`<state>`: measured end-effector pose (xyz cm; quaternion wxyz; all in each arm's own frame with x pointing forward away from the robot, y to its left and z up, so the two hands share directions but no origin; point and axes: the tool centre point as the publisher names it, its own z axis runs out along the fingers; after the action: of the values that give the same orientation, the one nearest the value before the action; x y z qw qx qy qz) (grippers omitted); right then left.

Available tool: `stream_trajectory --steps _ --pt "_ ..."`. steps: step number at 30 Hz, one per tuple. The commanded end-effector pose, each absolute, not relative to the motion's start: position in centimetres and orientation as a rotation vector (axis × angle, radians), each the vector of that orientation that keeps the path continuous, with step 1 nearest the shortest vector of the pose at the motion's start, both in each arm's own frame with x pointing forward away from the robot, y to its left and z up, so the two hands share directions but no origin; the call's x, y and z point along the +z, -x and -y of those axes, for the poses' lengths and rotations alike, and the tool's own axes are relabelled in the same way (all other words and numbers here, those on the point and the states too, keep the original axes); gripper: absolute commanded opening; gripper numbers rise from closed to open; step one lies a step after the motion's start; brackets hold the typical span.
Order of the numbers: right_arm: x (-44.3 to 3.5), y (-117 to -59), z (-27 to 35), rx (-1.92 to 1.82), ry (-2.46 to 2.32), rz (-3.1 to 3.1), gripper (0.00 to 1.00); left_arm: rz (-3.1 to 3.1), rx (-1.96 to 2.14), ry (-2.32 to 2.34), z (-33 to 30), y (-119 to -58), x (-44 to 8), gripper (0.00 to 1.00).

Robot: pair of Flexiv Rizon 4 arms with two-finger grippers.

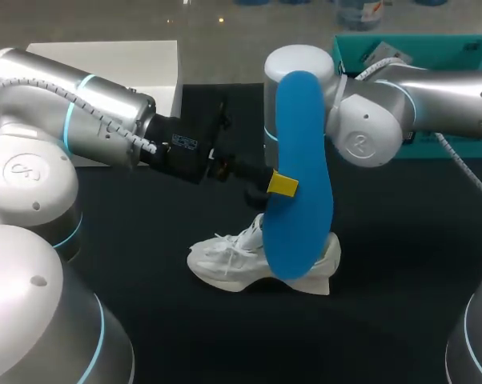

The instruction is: Take the shoe out of the shoebox, open the shoe tongue, remove and reinsert the insole, then place the shoe into the shoebox

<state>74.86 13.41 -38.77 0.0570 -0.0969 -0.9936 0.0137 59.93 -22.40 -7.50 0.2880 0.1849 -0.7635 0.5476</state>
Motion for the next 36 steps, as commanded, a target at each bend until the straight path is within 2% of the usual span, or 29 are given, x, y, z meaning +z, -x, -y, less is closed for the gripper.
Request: stream_trajectory --steps 1,12,19,24,36 --pt "-37.9 -74.1 -13.2 -0.046 0.617 2.971 0.0 2.037 1.466 -0.493 22.4 -59.9 -7.6 0.0" --pt "-35.1 -73.7 -13.4 0.018 1.245 2.738 0.0 2.037 1.466 -0.493 22.4 -59.9 -7.6 0.0" --pt "-36.0 -73.9 -13.7 -0.164 1.656 2.51 0.0 2.037 1.466 -0.493 22.4 -59.9 -7.6 0.0" --pt "-36.3 -74.3 -14.3 -0.146 1.884 2.396 0.0 2.037 1.466 -0.493 22.4 -59.9 -7.6 0.0" --pt "-35.6 -74.4 -14.0 -0.134 2.027 2.326 0.0 2.037 1.466 -0.493 22.4 -59.9 -7.6 0.0"
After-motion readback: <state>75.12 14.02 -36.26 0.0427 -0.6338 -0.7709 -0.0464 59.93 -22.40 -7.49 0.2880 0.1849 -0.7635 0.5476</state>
